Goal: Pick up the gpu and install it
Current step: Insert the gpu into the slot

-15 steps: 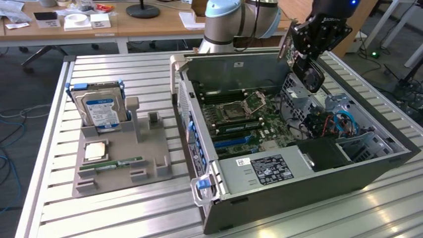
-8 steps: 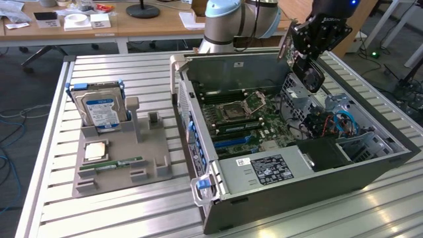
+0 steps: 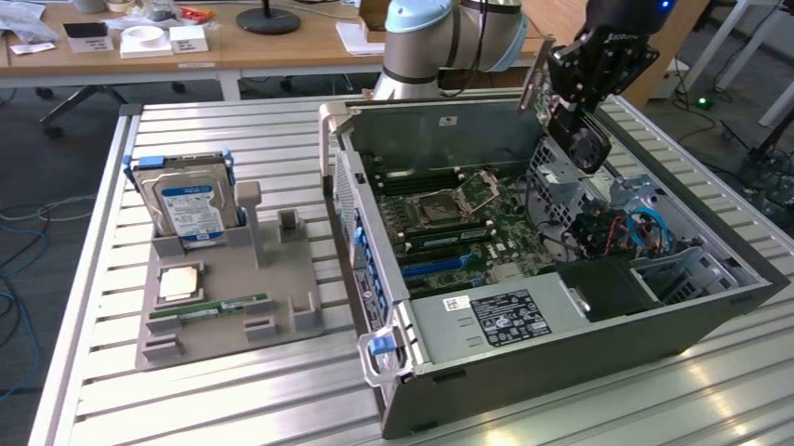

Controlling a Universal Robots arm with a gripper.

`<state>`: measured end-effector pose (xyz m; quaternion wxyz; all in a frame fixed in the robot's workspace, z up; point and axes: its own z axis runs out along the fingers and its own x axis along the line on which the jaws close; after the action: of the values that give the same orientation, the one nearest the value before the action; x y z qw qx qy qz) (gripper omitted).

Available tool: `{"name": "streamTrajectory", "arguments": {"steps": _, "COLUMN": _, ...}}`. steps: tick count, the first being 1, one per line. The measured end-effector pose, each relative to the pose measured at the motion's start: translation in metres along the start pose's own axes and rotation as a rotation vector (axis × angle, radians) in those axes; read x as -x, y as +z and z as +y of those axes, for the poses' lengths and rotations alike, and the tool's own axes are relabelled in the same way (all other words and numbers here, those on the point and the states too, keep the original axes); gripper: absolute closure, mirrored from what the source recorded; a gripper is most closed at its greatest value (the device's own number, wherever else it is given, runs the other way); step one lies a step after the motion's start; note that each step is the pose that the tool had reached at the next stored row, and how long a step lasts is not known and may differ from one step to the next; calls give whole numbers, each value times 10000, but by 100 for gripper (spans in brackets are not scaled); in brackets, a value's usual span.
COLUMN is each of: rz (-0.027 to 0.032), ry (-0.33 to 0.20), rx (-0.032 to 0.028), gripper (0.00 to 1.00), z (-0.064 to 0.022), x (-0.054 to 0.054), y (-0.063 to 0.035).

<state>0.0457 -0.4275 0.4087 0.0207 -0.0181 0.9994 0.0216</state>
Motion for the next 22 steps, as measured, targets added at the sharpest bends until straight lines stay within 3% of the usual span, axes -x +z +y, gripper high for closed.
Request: {"name": "streamTrajectory", "arguments": {"steps": 22, "rz": 114, "ry": -2637, "rx": 100, "gripper": 74, "z": 0, "x": -5, "y": 11}}
